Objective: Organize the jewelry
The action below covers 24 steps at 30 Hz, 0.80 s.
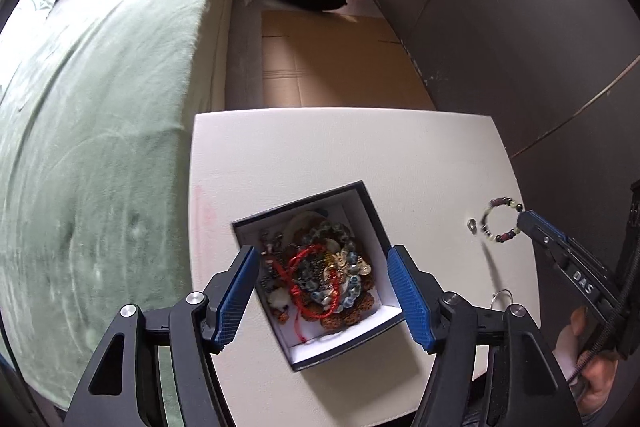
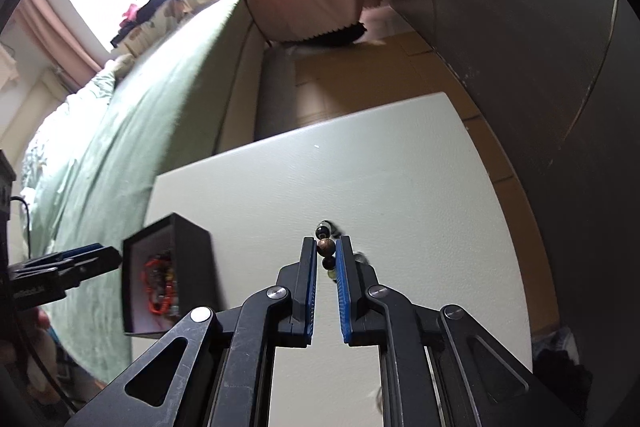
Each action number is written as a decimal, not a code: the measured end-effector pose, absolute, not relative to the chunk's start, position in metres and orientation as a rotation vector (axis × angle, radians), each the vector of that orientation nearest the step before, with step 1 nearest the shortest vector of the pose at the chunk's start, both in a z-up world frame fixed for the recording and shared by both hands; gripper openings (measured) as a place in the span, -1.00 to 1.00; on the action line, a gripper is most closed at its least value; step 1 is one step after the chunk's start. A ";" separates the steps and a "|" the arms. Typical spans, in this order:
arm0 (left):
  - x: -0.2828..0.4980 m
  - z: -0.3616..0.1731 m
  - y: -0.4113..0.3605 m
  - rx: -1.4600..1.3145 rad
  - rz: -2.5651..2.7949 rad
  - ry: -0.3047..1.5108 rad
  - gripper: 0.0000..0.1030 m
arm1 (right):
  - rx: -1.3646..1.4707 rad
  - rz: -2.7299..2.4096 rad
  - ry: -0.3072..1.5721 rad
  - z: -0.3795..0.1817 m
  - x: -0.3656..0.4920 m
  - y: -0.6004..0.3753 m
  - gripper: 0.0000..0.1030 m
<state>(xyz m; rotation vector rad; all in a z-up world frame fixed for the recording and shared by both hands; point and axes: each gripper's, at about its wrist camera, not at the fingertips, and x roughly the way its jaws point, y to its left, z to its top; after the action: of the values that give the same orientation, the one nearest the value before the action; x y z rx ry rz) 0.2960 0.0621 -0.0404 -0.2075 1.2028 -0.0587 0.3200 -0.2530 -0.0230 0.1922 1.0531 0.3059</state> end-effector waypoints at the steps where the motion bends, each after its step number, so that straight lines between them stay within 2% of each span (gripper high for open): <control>1: 0.294 -0.039 0.065 -0.210 -0.058 1.200 0.31 | 0.196 0.315 1.044 -0.019 0.318 -0.250 -0.78; 14: 0.260 -0.023 0.108 -0.243 -0.027 1.156 0.31 | 0.200 0.506 0.932 0.030 0.282 -0.173 -0.78; 24: 0.230 -0.007 0.139 -0.273 0.008 1.099 0.32 | 0.258 0.633 0.976 0.020 0.285 -0.113 -0.76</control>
<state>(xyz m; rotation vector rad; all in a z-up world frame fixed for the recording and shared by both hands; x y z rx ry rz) 0.2304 0.1392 -0.0074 -0.2731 1.0993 0.0075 0.2852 -0.1127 0.0203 0.2578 0.9758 0.6331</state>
